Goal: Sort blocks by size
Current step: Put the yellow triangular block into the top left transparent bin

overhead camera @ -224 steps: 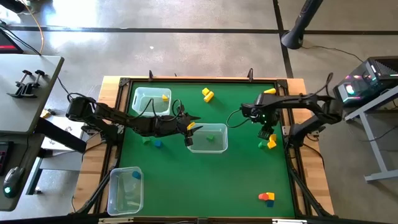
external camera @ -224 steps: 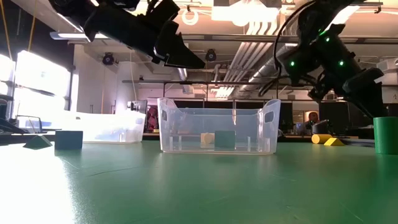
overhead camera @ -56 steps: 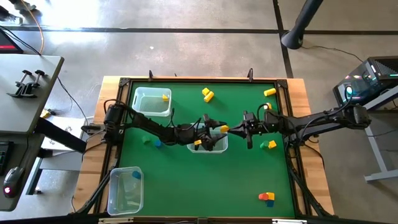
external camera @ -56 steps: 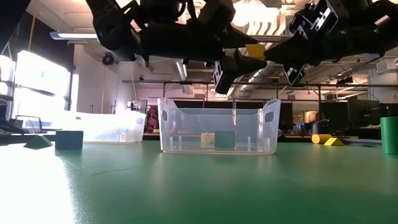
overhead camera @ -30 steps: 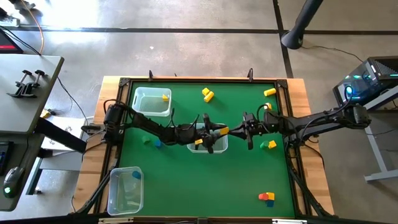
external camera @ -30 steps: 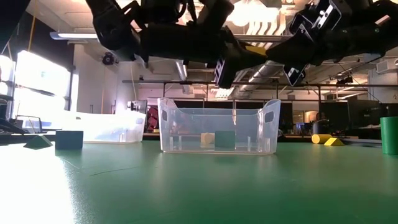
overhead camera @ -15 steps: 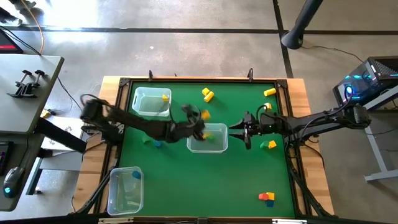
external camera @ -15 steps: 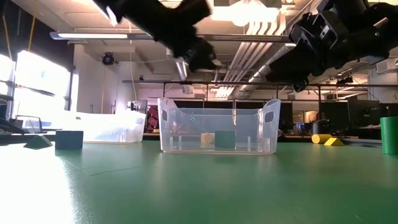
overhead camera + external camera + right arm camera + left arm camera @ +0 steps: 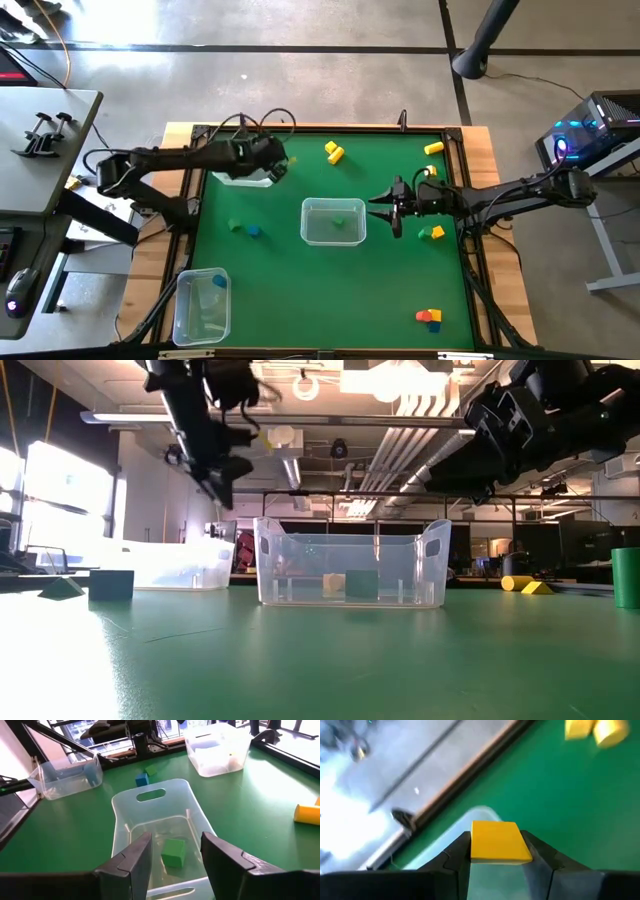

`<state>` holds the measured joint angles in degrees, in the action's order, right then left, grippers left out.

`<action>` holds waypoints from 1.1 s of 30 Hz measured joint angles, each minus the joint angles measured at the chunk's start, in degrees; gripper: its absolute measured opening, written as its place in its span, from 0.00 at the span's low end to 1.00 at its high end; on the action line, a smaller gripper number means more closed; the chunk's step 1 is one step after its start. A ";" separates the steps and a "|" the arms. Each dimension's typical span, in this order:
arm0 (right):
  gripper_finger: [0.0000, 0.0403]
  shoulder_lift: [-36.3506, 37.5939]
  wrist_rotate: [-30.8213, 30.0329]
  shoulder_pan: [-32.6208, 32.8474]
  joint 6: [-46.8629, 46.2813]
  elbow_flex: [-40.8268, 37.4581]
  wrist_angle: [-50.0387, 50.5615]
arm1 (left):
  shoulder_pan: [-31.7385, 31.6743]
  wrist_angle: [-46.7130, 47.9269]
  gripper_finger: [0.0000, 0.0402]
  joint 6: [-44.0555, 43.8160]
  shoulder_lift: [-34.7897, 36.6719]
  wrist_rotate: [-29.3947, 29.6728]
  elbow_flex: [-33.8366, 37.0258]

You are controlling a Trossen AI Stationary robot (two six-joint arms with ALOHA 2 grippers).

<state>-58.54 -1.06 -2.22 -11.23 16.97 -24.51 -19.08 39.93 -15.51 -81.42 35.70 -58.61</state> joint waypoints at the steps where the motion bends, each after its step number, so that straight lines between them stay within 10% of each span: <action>1: 0.40 0.00 0.00 0.00 0.29 0.00 0.00 | -1.29 0.80 0.29 0.02 -0.22 -2.06 0.01; 7: 0.40 0.00 0.00 0.08 0.82 0.00 0.51 | -6.35 2.12 0.31 0.53 -0.35 -11.96 1.49; 20: 0.40 0.00 -2.61 3.05 1.22 -0.01 0.78 | -11.97 -3.62 0.54 -0.26 -0.22 -12.92 8.35; 33: 0.40 0.00 -8.08 5.18 1.08 0.00 0.73 | -4.72 -16.29 0.60 2.44 8.17 -12.83 8.31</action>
<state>-58.54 -9.14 2.96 -10.15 16.97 -23.77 -23.80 23.64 -13.06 -73.26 22.87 -50.30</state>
